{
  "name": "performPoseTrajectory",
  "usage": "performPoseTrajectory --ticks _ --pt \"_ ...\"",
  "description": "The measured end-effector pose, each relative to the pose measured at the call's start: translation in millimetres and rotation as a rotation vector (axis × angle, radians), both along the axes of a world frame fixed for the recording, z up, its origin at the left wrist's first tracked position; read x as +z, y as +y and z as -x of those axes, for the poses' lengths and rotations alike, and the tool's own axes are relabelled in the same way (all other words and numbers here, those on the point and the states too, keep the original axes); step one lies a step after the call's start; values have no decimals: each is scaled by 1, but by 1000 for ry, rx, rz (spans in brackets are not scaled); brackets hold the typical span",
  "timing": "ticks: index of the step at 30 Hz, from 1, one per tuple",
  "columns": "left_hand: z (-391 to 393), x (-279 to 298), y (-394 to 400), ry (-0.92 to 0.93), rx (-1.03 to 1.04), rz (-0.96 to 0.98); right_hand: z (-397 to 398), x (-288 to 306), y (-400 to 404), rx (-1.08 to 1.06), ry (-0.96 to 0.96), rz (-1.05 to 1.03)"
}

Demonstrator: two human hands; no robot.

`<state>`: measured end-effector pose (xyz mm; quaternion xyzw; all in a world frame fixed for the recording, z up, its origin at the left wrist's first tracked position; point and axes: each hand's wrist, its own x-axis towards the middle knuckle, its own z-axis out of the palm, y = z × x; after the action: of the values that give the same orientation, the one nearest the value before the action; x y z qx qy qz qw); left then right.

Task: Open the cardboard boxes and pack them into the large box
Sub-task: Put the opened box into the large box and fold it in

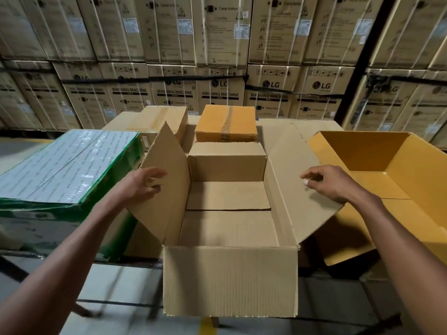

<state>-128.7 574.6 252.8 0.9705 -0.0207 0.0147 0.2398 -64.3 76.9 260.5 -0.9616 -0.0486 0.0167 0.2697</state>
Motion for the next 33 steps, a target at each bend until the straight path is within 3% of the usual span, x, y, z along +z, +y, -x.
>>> performPoseTrajectory --ticks 12,21,27,33 --pt "-89 0 11 48 -76 -48 -63 7 43 13 -3 68" --pt "-138 -14 33 -54 20 -286 -96 5 55 -17 1 146" --pt "-132 -16 43 -26 79 -42 -105 -1 56 -56 -7 140" --pt "-118 -20 47 -28 123 9 -105 -6 51 -125 29 123"
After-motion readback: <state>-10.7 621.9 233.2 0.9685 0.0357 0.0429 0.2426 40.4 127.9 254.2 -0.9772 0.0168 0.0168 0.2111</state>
